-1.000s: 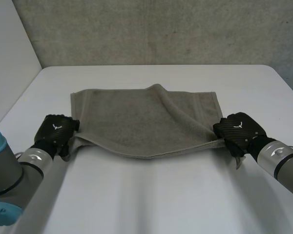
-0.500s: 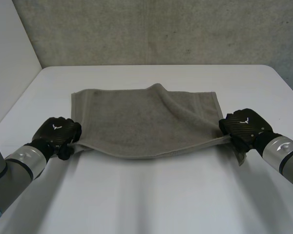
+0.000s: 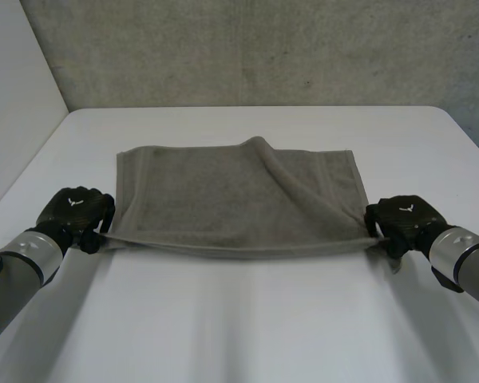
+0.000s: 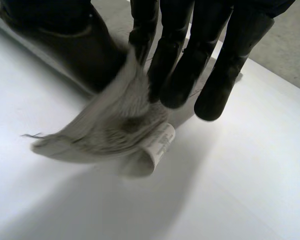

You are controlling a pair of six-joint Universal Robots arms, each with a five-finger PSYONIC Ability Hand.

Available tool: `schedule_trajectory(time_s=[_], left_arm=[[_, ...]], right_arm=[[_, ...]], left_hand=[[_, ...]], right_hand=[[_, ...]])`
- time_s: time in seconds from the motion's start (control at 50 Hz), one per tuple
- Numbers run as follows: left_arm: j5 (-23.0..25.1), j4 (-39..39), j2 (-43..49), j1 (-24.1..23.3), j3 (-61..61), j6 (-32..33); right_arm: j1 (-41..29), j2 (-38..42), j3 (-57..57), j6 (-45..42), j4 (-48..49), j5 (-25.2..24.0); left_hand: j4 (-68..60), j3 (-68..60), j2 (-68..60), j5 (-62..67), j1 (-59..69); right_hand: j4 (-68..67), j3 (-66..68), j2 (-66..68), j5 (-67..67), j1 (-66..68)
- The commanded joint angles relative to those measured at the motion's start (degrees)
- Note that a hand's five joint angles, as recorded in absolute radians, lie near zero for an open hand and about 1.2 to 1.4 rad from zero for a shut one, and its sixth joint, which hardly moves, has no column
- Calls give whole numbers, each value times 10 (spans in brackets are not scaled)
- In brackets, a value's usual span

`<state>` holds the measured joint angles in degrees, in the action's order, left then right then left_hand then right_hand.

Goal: Fold the towel.

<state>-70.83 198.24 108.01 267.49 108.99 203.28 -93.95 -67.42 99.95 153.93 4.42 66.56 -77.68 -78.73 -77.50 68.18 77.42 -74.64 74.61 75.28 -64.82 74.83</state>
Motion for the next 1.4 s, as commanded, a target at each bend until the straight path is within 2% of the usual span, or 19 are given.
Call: schedule_trajectory(time_s=[0.02, 0.1, 0.14, 0.18, 0.22, 0.26, 0.32, 0.36, 0.38, 0.42, 0.46, 0.56, 0.6, 0.68, 0.78, 0.82, 0.96, 1.24, 1.4], left_arm=[[-1, -6, -19, -7, 7, 0], [-2, -12, -78, -8, 13, -4], [0, -22, -143, -7, 24, -24], [0, -22, -143, -7, 24, -24], [6, -43, -224, -1, 31, -52], [9, -55, -252, 1, 39, -57], [11, -84, -295, 14, 52, -53], [16, -96, -305, 21, 60, -46], [24, -100, -307, 26, 67, -34], [34, -100, -305, 32, 75, -21], [45, -97, -300, 37, 81, -4], [56, -84, -209, 36, 71, 37], [51, -66, -138, 22, 29, 53], [41, -58, -59, 4, -27, 47], [-10, -61, 54, -41, -145, 34], [-51, -61, 120, -59, -226, 29], [-87, -60, 230, -92, -379, 16], [-130, -60, 413, -126, -666, 16], [-128, -67, 447, -144, -705, 16]], right_arm=[[2, -47, -12, -4, -15, 15], [4, -118, -20, -5, -45, 2], [5, -173, -40, -9, -86, -8], [7, -190, -54, -18, -112, -18], [16, -206, -67, -34, -145, -28], [43, -225, -88, -100, -244, -49], [55, -232, -99, -150, -297, -56], [77, -234, -113, -257, -391, -62], [77, -234, -114, -258, -391, -62], [79, -224, -124, -337, -443, -58], [77, -209, -132, -344, -443, -58], [68, -110, -186, -328, -424, -56], [60, -81, -206, -326, -416, -50], [2, 6, -292, -319, -404, -22], [-43, 95, -393, -301, -383, 19], [-50, 121, -422, -289, -369, 27], [-69, 253, -552, -249, -311, 69], [-81, 393, -727, -211, -296, 135], [-81, 423, -767, -192, -298, 161]], left_hand=[[-23, -13, -25, 18, 26], [-23, -13, -25, 18, 26], [-23, -13, -25, 18, 26], [-23, -13, -25, 18, 26], [-23, -13, -25, 18, 26], [-23, -13, -25, 18, 26], [-23, -13, -25, 18, 26], [-23, -13, -25, 18, 26], [-23, -13, -25, 18, 26], [-23, -13, -25, 18, 26], [-23, -13, -25, 18, 26], [-23, -13, -25, 18, 26], [-23, -13, -25, 18, 26], [-23, -13, -25, 18, 26], [-23, -13, -25, 18, 26], [-23, -13, -25, 18, 26], [-23, -13, -25, 18, 26], [-23, -13, -25, 18, 26], [-23, -13, -25, 18, 26]], right_hand=[[-54, 54, 47, -52, 52], [-54, 54, 47, -52, 52], [-54, 54, 47, -52, 52], [-54, 54, 47, -52, 52], [-54, 54, 47, -52, 52], [-54, 54, 47, -52, 52], [-54, 54, 47, -52, 52], [-54, 54, 47, -52, 52], [-54, 54, 47, -52, 52], [-54, 54, 47, -52, 52], [-54, 54, 47, -52, 52], [-54, 54, 47, -52, 52], [-54, 54, 47, -52, 52], [-54, 54, 47, -52, 52], [-54, 54, 47, -52, 52], [-54, 54, 47, -52, 52], [-54, 54, 47, -52, 52], [-54, 54, 47, -52, 52], [-54, 54, 47, -52, 52]])
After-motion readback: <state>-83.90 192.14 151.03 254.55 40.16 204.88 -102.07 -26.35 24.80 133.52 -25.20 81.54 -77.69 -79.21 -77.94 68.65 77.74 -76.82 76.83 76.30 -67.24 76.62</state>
